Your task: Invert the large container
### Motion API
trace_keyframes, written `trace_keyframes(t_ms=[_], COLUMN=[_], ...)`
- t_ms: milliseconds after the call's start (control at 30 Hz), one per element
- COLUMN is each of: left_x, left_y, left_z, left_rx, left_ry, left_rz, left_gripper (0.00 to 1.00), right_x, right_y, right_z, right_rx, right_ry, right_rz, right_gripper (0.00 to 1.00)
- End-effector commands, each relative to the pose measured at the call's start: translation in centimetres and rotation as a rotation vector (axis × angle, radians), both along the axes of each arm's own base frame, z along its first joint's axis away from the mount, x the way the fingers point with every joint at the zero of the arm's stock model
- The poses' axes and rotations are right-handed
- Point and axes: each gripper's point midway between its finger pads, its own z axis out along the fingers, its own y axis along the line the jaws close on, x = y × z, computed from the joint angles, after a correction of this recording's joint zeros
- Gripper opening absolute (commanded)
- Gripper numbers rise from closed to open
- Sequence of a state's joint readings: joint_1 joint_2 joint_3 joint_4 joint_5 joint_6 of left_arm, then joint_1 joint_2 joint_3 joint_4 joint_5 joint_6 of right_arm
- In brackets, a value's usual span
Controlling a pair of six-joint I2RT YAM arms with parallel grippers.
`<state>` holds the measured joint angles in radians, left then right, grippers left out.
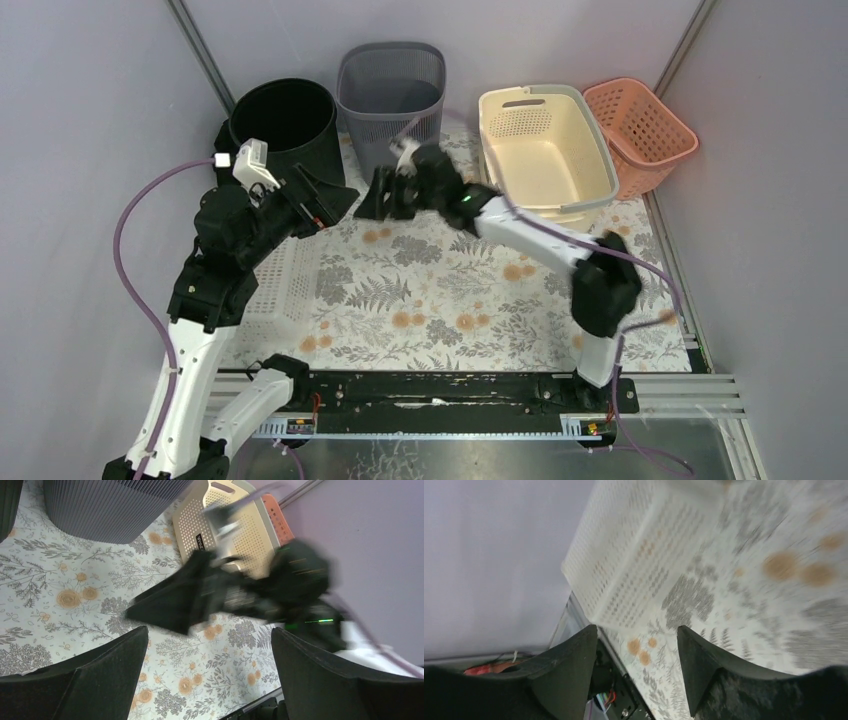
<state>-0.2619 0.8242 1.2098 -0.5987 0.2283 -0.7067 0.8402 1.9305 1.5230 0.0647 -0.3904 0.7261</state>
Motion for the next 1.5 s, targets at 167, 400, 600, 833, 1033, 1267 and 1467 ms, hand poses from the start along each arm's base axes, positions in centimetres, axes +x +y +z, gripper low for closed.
trace_keyframes(t_ms=[167,400,600,833,1033,1267,1467], left_x=[1.8,2.0,2.0,2.6,3.0,2.5,1.0], left_y=[-0.5,-0.8,-0.3,-1.3,-1.7,-1.3,-1.1], left_z=[-2.7,-3.6,-4.5,-7.1,-8.1,-7.8,-7.9], left_rx=[0.075,0.133,0.165,0.146,0.157,0.18,0.14], left_ry=[0.032,0.049,0.06,0.108,0.128,0.116,0.108], left_rz=[-0.031,-0.075,-0.061,-0.099,-0.127,-0.119,-0.114], left_gripper=[1.0,1.0,1.0,1.0,1.0,1.0,1.0], right_x=[6.6,13.9,16.8,17.1,18.0,18.4,17.0], right_y=[-18.2,-24.3,-27.6,-28.7,-28.0,-28.4,-28.9], right_z=[8.4,5.6,2.9,-0.6,-3.6,-4.7,-4.1], right_rx=[-0.736,-0.956,-1.067,-1.14,-1.082,-1.044,-1.027], right_ry=[-0.357,-0.319,-0.278,-0.251,-0.183,-0.139,-0.101], right_rz=[-0.218,-0.439,-0.523,-0.493,-0.422,-0.405,-0.382], right_gripper=[0.7,0.6,0.63,0.64,0.62,0.29,0.0])
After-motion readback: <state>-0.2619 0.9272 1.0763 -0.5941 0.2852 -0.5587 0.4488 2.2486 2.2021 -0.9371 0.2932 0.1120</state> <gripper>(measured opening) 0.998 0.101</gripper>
